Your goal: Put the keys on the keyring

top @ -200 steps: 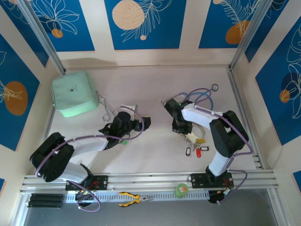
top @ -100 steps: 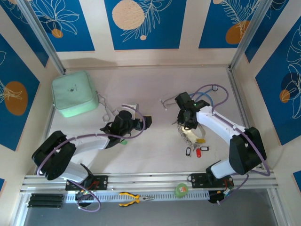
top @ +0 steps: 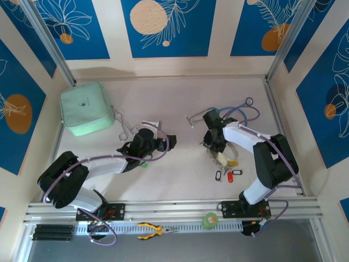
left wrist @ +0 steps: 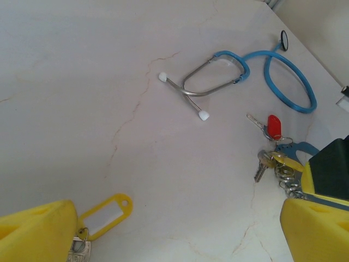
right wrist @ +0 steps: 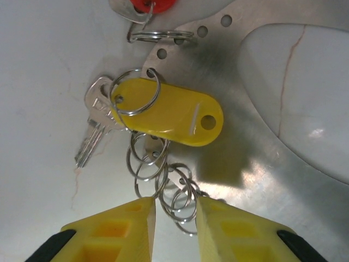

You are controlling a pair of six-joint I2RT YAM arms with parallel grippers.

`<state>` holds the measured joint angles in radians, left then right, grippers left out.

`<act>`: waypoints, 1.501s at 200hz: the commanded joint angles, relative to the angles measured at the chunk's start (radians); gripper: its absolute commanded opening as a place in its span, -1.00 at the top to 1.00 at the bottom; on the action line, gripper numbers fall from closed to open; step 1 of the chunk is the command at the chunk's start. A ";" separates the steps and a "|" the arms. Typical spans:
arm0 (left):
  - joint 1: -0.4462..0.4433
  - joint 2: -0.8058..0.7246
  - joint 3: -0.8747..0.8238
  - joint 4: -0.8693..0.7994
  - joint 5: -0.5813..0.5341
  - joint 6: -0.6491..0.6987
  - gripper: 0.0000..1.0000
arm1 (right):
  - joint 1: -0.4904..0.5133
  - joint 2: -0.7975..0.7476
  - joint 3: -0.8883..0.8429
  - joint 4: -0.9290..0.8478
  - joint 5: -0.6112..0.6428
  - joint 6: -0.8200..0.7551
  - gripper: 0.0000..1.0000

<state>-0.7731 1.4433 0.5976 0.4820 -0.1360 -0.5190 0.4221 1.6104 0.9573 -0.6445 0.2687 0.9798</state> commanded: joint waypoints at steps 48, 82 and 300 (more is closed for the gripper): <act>-0.011 -0.032 0.008 -0.009 -0.025 0.001 -0.90 | 0.002 0.037 0.047 0.024 -0.020 0.033 0.51; -0.011 -0.029 0.010 -0.010 -0.027 0.002 -0.90 | 0.017 0.003 0.064 -0.006 0.024 0.026 0.50; -0.012 -0.207 -0.161 0.071 -0.065 0.048 -0.92 | 0.132 0.258 0.370 -0.328 0.152 -1.386 0.26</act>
<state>-0.7750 1.2682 0.4461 0.5392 -0.1886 -0.4911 0.5446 1.8271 1.2827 -0.8524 0.3729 -0.4145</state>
